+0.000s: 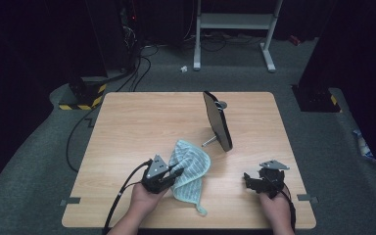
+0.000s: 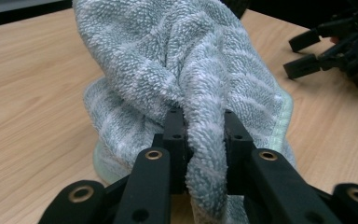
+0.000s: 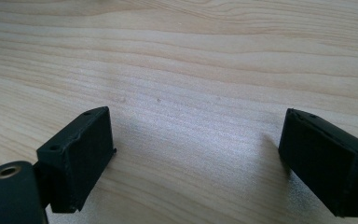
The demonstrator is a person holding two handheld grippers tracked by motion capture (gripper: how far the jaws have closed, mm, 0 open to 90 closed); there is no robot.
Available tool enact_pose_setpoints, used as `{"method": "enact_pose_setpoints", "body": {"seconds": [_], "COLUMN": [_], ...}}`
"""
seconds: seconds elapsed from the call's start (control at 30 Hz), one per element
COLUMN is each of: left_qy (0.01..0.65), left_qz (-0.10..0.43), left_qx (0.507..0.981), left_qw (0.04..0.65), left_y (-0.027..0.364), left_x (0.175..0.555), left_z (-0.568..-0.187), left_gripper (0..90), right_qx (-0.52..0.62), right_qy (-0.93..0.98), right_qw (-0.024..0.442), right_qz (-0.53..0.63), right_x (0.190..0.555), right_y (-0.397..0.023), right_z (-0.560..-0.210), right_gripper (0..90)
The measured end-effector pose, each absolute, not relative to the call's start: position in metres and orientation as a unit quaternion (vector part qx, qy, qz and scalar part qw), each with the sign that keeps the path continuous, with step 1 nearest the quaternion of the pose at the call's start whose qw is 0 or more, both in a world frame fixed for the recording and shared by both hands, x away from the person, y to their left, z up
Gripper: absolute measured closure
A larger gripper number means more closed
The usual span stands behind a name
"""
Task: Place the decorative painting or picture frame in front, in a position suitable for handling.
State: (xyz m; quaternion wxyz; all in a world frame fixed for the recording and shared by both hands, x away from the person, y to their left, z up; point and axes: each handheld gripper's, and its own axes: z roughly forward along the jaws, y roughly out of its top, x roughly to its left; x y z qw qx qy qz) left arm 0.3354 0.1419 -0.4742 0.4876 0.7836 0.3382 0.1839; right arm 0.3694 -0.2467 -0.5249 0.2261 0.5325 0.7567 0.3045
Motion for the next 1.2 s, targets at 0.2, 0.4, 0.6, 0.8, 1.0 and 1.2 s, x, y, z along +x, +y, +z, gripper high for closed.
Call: {"method": "enact_pose_setpoints", "body": {"seconds": [0.2, 0.4, 0.6, 0.8, 1.0, 1.2], "left_qy": [0.353, 0.366, 0.378, 0.395, 0.409, 0.428], "left_qz": [0.196, 0.200, 0.212, 0.222, 0.234, 0.246], "left_qx": [0.765, 0.751, 0.739, 0.723, 0.709, 0.694], "left_qw": [0.502, 0.512, 0.516, 0.522, 0.525, 0.525], "left_y": [0.165, 0.178, 0.191, 0.205, 0.220, 0.237], "left_x": [0.330, 0.329, 0.328, 0.330, 0.331, 0.333], "left_z": [-0.473, -0.470, -0.464, -0.461, -0.458, -0.458], "left_gripper": [76.0, 75.9, 75.9, 76.0, 76.0, 76.0], "right_qx": [0.533, 0.532, 0.532, 0.532, 0.532, 0.532], "right_qy": [0.757, 0.757, 0.757, 0.757, 0.757, 0.757], "right_qw": [0.226, 0.226, 0.226, 0.226, 0.226, 0.226], "right_qz": [0.305, 0.304, 0.305, 0.305, 0.305, 0.305], "right_x": [0.369, 0.369, 0.369, 0.369, 0.369, 0.369], "right_y": [-0.247, -0.247, -0.247, -0.247, -0.247, -0.247], "right_z": [-0.525, -0.525, -0.525, -0.525, -0.525, -0.525], "right_gripper": [9.8, 9.8, 9.7, 9.8, 9.8, 9.6]}}
